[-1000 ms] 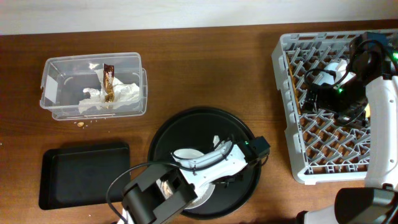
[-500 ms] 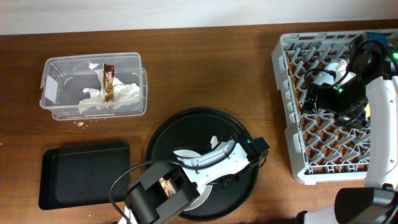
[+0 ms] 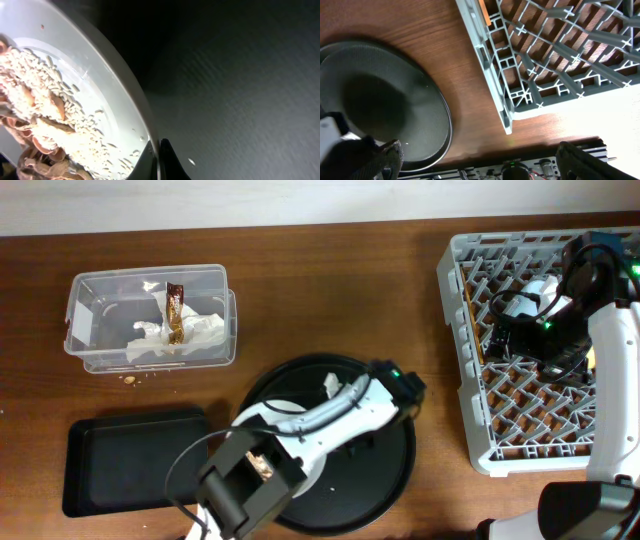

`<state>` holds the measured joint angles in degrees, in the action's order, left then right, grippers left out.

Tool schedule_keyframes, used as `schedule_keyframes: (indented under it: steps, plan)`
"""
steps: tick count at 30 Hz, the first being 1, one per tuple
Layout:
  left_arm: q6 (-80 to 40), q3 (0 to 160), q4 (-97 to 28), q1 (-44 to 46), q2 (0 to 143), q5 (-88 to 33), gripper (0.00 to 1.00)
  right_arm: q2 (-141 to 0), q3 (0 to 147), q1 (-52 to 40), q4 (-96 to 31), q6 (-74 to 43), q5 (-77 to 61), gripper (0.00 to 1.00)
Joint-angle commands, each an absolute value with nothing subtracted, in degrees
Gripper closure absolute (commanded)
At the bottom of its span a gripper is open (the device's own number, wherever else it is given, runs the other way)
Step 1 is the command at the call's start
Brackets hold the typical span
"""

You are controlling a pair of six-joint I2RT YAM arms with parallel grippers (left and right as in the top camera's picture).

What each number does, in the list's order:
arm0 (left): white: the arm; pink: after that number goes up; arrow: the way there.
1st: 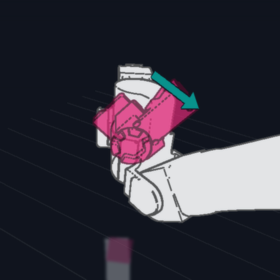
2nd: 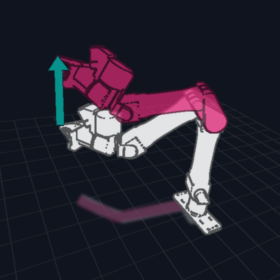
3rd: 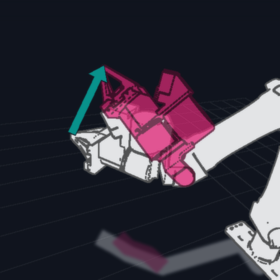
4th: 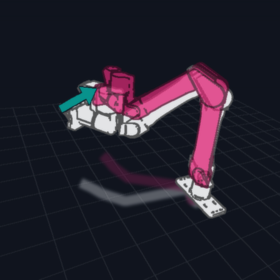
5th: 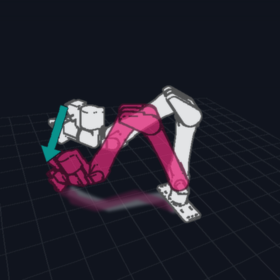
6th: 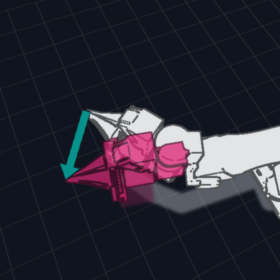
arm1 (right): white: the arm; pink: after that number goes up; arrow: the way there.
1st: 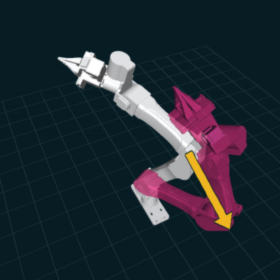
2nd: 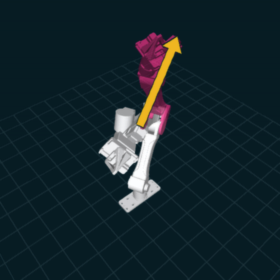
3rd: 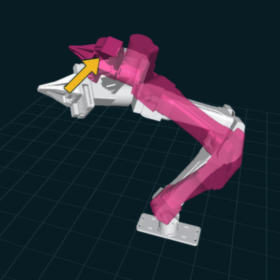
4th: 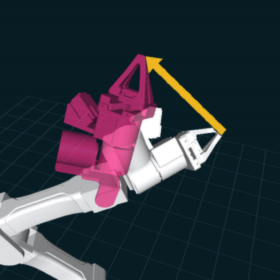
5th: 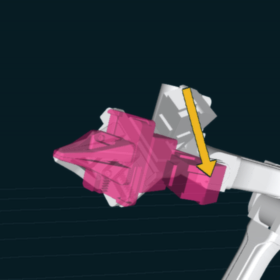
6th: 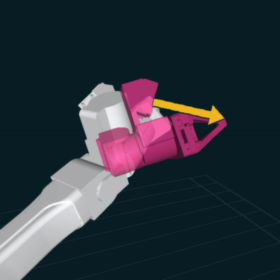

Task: Sort waste into correct bins and load items into the dishwasher rack
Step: 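Lift the white plate with the left gripper toward the small black tray, then tilt the plate over the small black tray to scrape off food scraps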

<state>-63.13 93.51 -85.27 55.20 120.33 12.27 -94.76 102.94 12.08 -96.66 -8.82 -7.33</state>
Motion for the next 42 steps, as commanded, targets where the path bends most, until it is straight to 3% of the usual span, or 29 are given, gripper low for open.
schedule_keyframes:
  steps: [1, 10, 16, 23, 42]
  plan:
    - [-63.31, 94.59, -87.24, 50.04, 116.55, 16.38, 0.99, -93.58, 102.8, 12.4, -96.66, -9.1, -6.81, 0.01]
    - [-55.68, 94.56, -86.02, 28.88, 102.98, 16.25, 0.99, -93.58, 102.8, 12.4, -96.64, -9.1, -6.81, 0.01]
    - [-47.83, 94.52, -83.99, 14.79, 100.71, 9.06, 0.99, -93.58, 102.8, 12.4, -96.66, -9.1, -6.81, 0.01]
    - [-43.29, 93.73, -82.28, 5.8, 100.73, 5.28, 0.99, -93.58, 102.8, 12.4, -96.66, -9.1, -6.81, 0.01]
    - [-21.08, 91.85, -79.5, -17.21, 100.73, -25.93, 0.99, -93.58, 102.8, 12.4, -96.66, -9.1, -6.81, 0.01]
